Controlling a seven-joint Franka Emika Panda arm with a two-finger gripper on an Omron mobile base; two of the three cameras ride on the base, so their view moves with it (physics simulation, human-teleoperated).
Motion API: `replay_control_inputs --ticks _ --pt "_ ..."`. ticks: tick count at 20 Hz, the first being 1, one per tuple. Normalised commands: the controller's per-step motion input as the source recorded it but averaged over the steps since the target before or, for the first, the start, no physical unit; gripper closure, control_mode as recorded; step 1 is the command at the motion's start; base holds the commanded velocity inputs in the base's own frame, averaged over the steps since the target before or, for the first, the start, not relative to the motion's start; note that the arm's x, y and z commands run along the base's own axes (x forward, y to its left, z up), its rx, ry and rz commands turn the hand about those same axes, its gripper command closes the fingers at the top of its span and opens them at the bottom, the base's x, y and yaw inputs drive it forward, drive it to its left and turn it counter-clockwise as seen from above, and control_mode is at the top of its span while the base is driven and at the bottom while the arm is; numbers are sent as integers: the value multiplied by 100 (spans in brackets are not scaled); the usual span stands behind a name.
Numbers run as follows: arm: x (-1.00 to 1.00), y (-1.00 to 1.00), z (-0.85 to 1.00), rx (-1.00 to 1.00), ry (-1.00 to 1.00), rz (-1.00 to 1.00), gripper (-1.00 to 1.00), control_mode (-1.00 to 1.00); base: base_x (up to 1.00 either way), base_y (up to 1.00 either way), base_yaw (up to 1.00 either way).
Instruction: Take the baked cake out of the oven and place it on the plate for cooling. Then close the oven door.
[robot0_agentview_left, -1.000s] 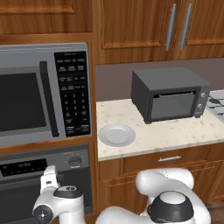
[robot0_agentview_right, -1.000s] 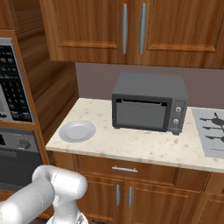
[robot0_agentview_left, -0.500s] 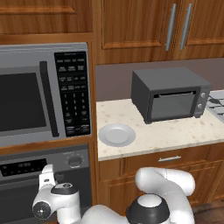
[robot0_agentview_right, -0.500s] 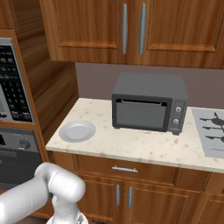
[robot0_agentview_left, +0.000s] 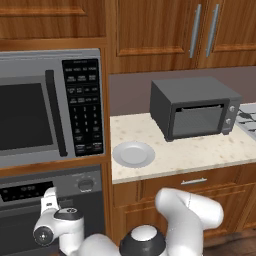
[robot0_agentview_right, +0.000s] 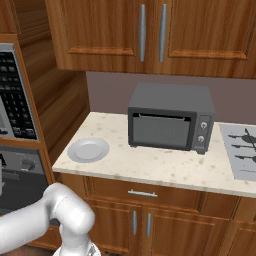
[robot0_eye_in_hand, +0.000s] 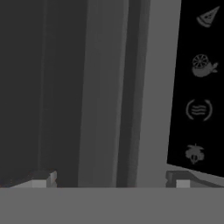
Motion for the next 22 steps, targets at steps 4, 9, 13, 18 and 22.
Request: replay_control_inputs --ticks 4,9,13,18,22 --pt "31 26 -36 0 0 0 -100 -100 0 0 0" --pt "28 25 -38 0 0 0 -100 -100 0 0 0" --pt "28 26 -37 0 0 0 -100 -100 0 0 0" --pt "22 25 -40 0 0 0 100 -100 0 0 0" --pt "0 18 -47 -4 5 0 100 -100 0 0 0"
